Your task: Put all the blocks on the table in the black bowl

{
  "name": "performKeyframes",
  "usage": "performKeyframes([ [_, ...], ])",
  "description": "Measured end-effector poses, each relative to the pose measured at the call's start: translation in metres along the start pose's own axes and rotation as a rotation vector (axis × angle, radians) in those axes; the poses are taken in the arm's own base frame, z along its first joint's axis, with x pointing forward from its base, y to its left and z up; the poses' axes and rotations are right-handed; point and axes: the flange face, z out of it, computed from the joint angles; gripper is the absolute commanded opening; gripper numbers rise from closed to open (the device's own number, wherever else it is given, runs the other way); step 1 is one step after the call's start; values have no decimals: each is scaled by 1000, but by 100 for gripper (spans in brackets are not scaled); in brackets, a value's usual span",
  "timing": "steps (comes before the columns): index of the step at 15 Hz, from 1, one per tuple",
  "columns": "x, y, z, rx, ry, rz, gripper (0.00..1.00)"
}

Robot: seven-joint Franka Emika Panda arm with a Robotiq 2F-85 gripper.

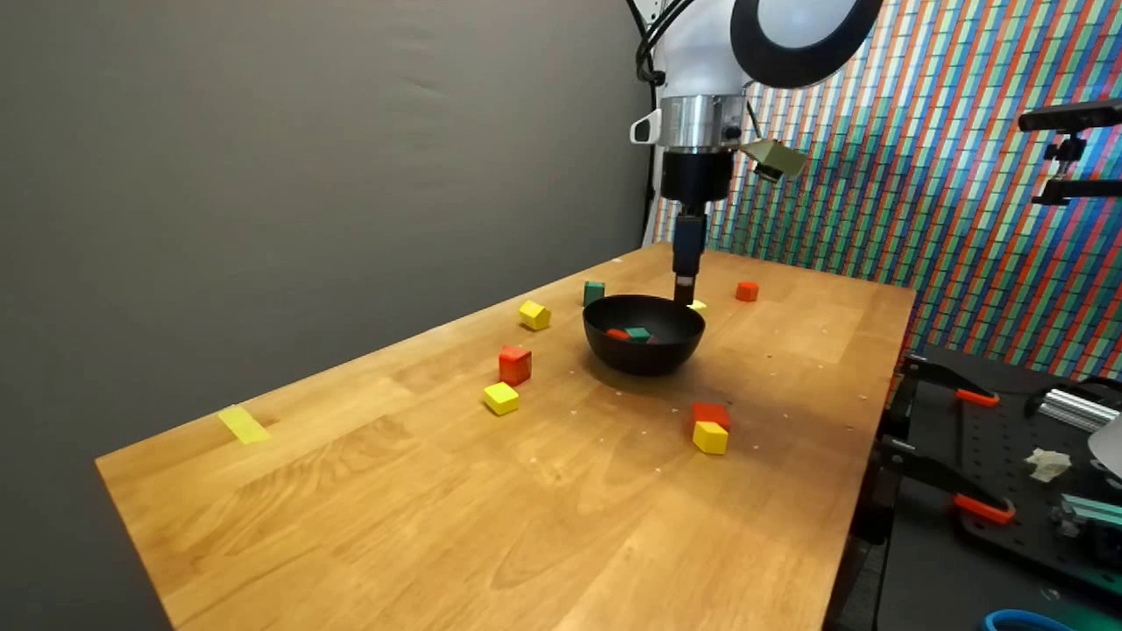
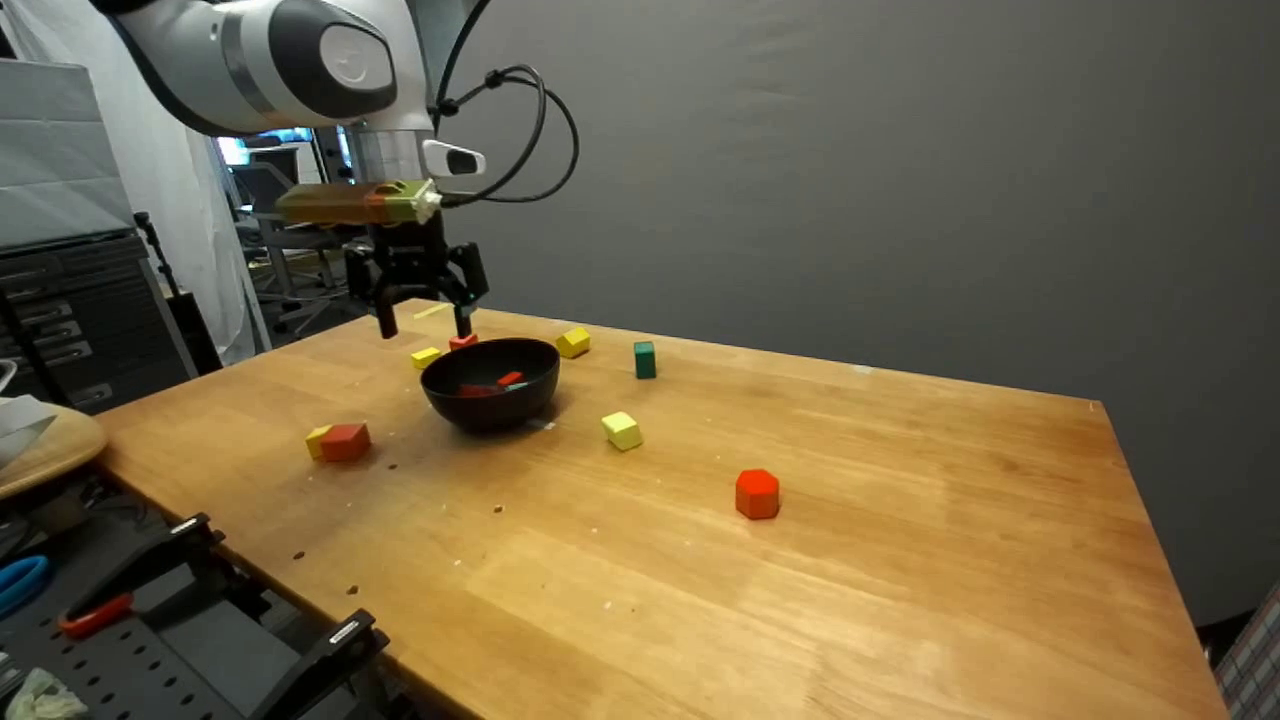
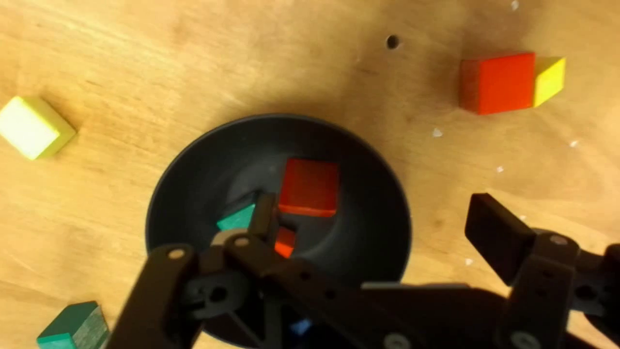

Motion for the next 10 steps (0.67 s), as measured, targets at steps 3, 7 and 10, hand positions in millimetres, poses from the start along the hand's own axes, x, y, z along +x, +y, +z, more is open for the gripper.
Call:
performKeyframes([
  [3,-30,-25,-2,52,-33,-24,100],
  [7,-56,-57,25,85,-96,-87,100],
  [10,-65,-70,41,99,-90,-110,100],
])
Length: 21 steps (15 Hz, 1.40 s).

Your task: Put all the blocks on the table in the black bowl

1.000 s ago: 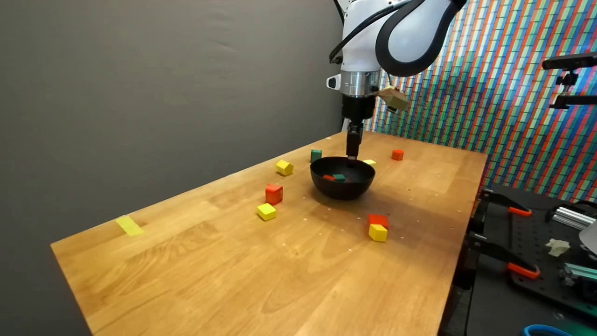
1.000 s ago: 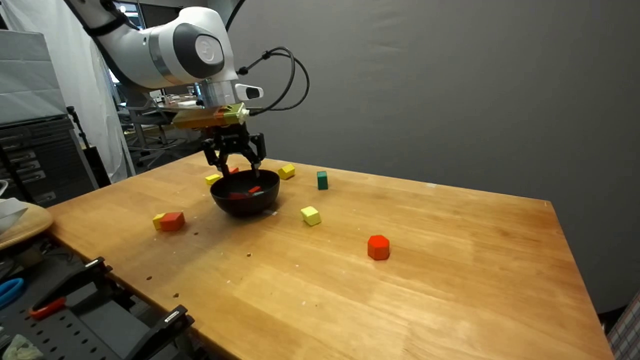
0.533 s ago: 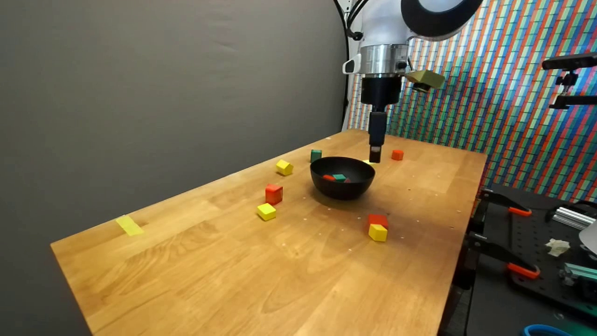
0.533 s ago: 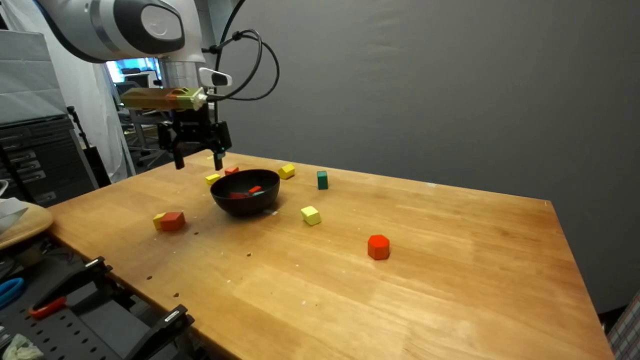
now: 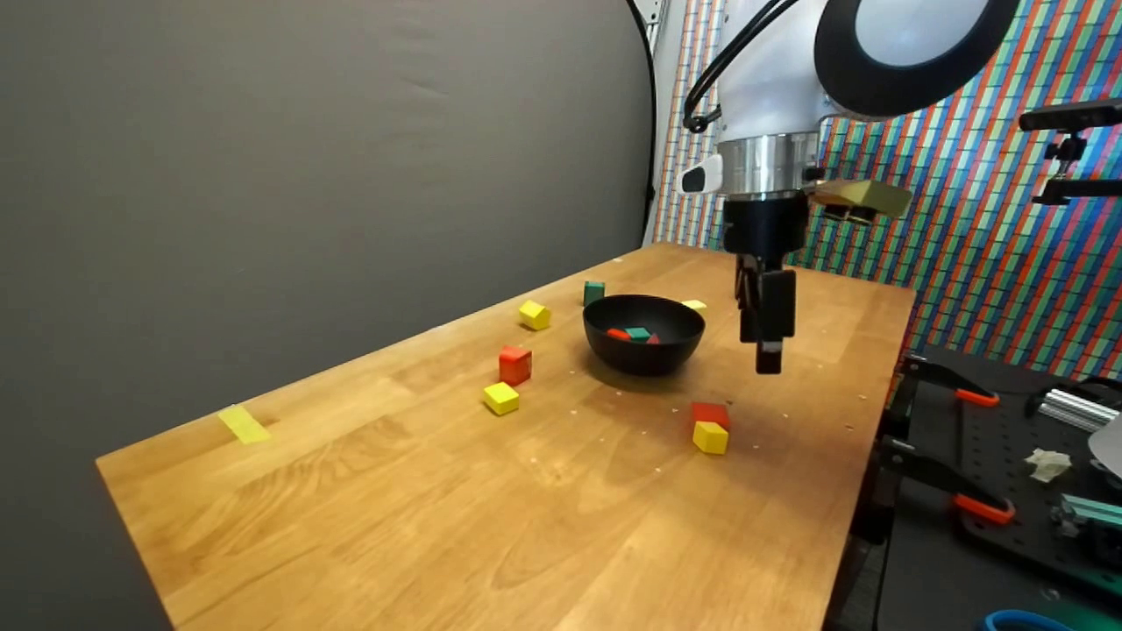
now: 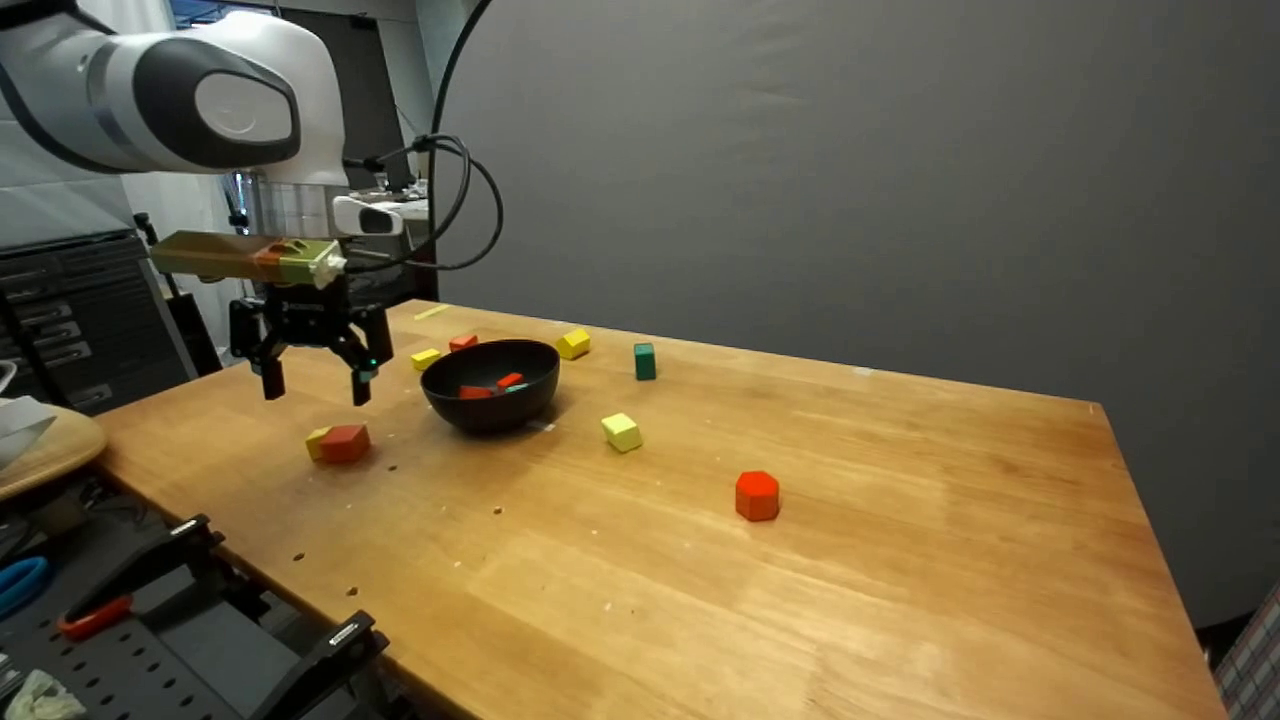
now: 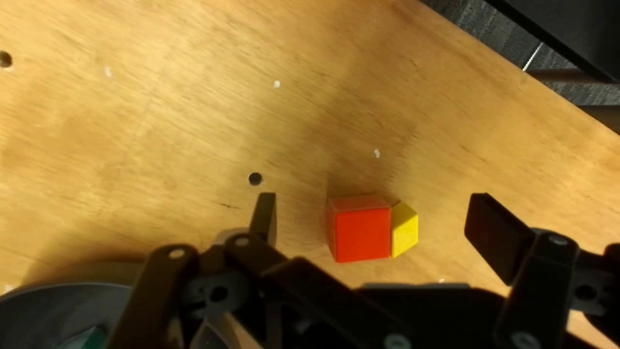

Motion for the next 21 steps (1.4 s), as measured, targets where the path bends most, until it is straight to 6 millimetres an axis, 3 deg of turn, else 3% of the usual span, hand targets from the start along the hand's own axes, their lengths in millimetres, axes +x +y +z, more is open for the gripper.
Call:
performKeyframes([
  [10,11,-28,71,5,80,-118,100],
  [14,23,-32,86,-23,116,-170,100],
  [15,26,-32,87,-28,124,-178,75],
  [16,30,-32,87,-32,131,-183,74],
  [20,37,-28,84,-56,140,-202,42],
  [21,37,-28,83,-64,142,-209,41],
])
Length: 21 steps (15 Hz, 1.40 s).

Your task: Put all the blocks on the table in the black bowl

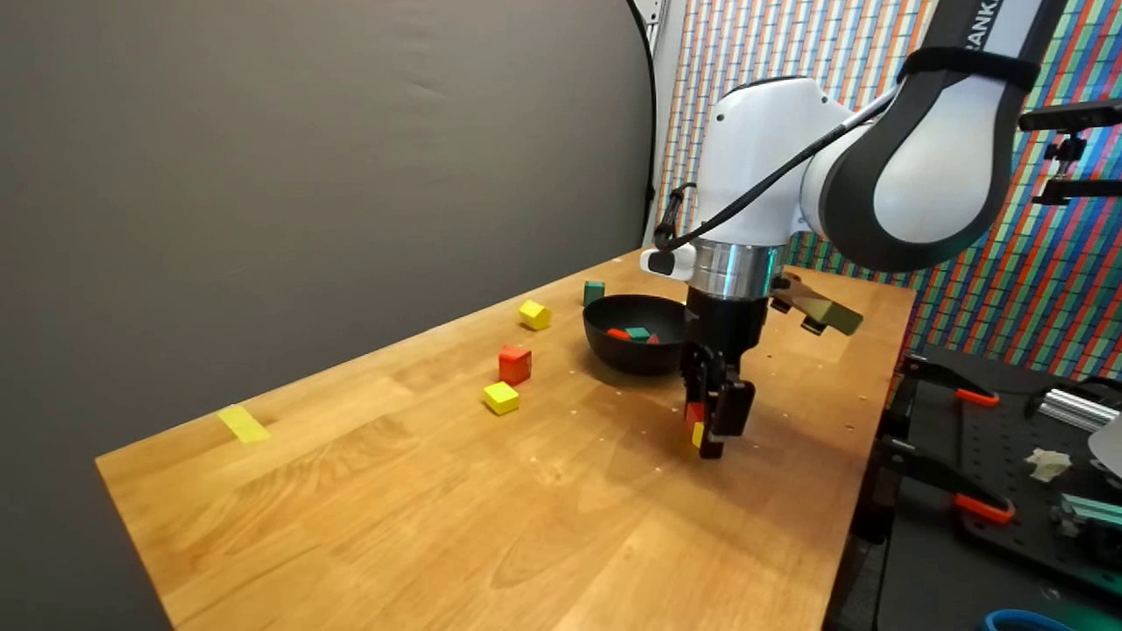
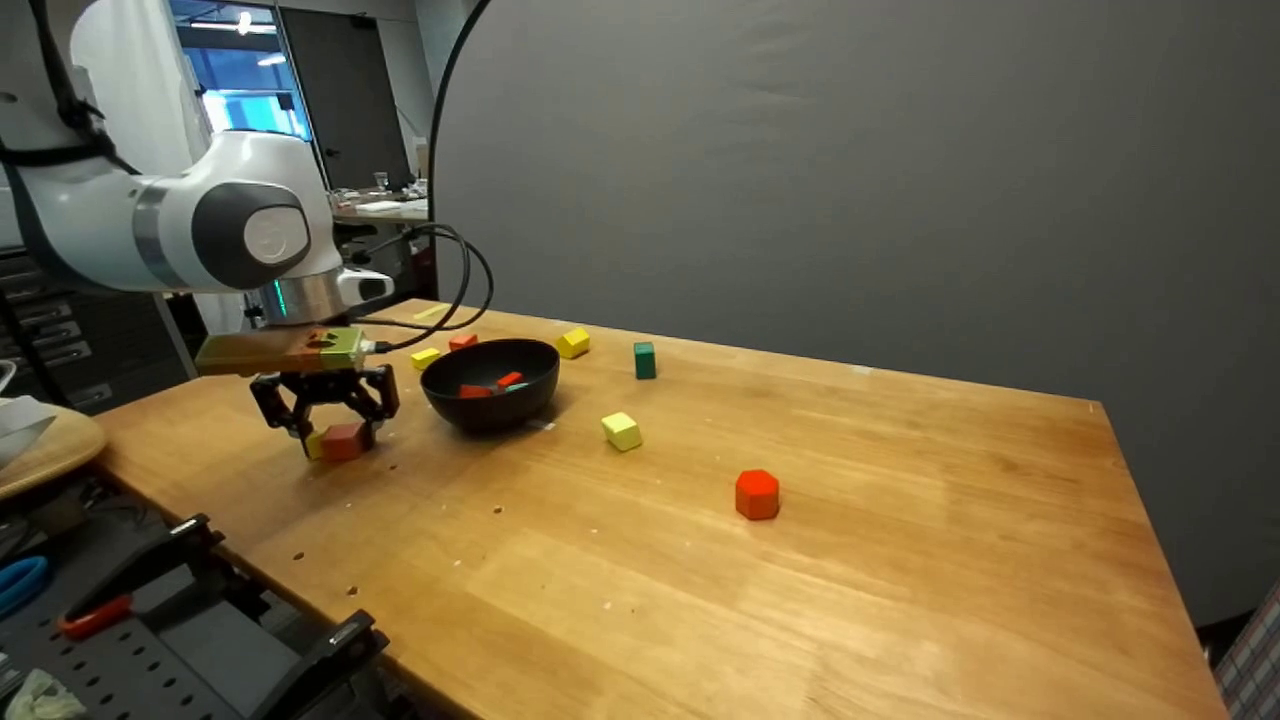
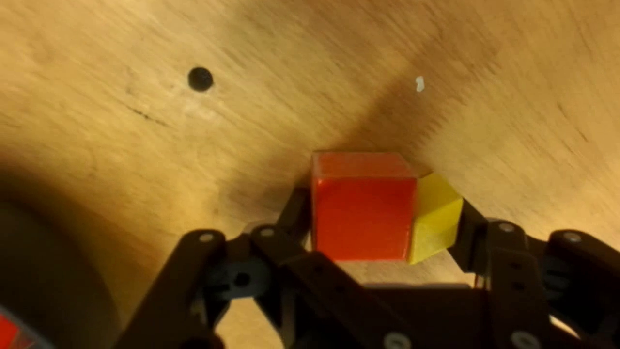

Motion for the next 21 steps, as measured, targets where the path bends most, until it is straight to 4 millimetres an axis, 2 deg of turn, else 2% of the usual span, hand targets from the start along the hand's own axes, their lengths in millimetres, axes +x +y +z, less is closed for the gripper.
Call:
performKeyframes([
  [5,3,-3,-6,-31,4,-32,39],
  [7,4,0,-16,-48,12,-42,39],
  [9,7,6,-42,-78,15,-43,39],
  [11,11,18,-82,-150,27,-41,39],
  [14,13,51,-148,-299,62,-22,39],
  [16,15,75,-171,-346,80,8,39],
  [18,21,101,-174,-351,85,51,39],
  [21,38,131,-152,-298,73,127,39],
])
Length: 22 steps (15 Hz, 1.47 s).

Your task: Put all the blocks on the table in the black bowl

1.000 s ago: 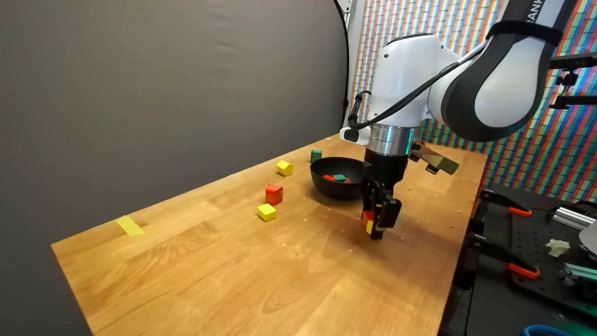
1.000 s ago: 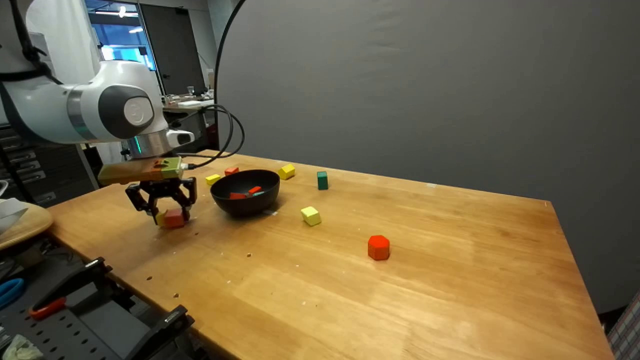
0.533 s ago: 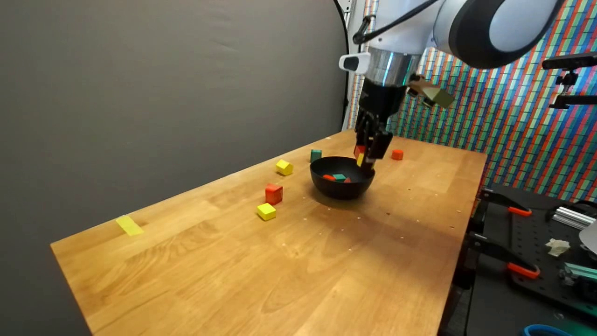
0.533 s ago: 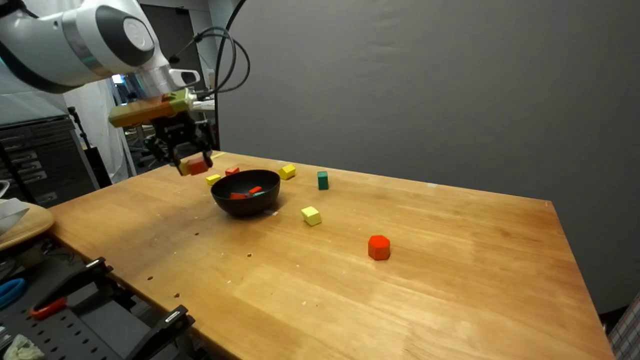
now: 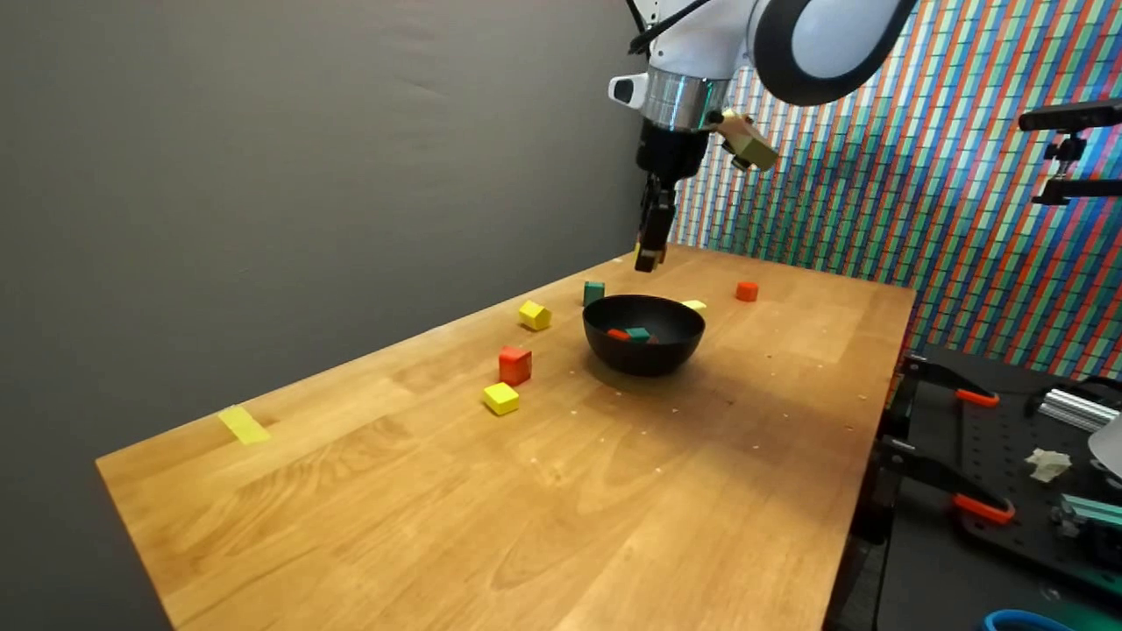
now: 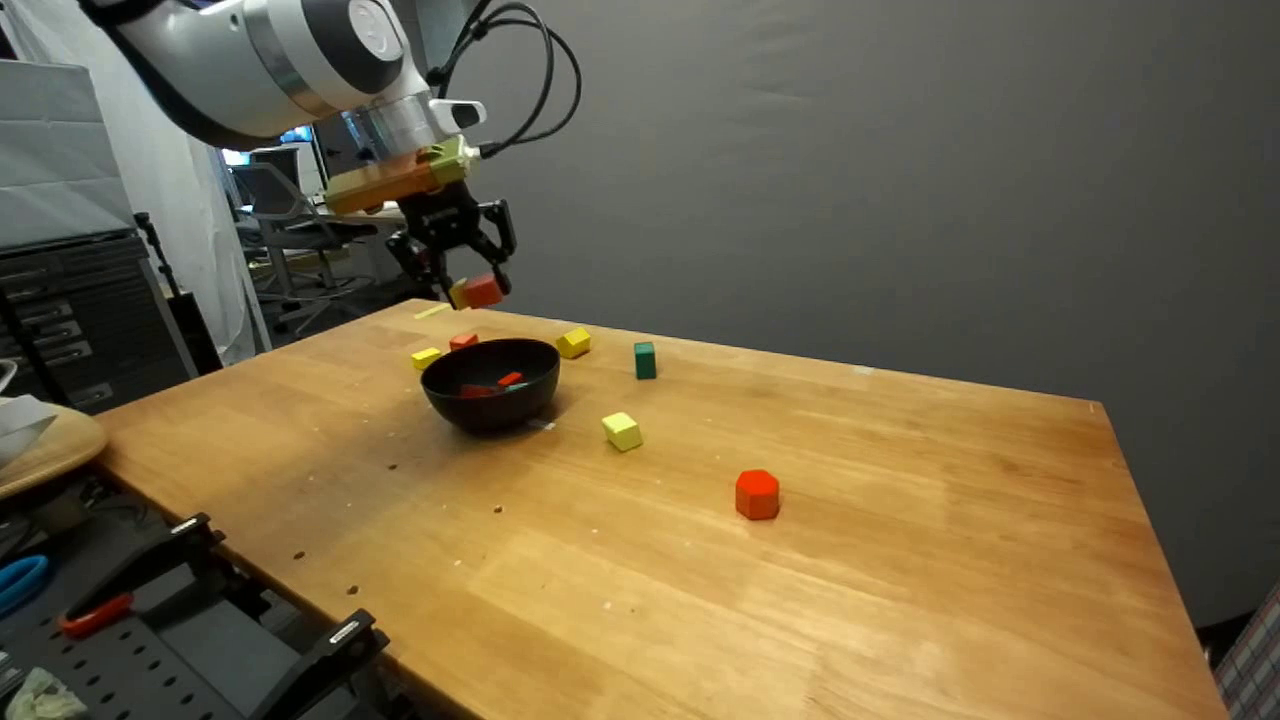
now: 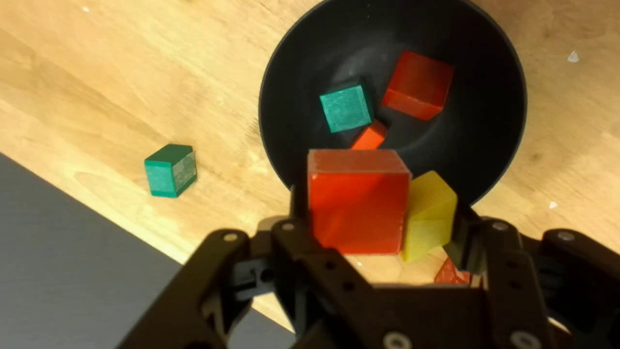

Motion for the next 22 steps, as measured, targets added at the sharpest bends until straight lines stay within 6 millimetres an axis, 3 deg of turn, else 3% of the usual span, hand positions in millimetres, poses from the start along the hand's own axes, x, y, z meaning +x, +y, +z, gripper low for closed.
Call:
performKeyframes([
  [4,22,7,55,89,-45,78,39],
  [5,27,8,66,113,-54,94,84],
  [8,40,6,83,192,-86,120,100],
  [9,44,6,83,206,-99,120,100],
  [14,56,0,56,253,-200,93,100],
  [19,77,-15,-11,225,-135,19,100],
  [22,96,-29,-35,216,-84,-28,100],
])
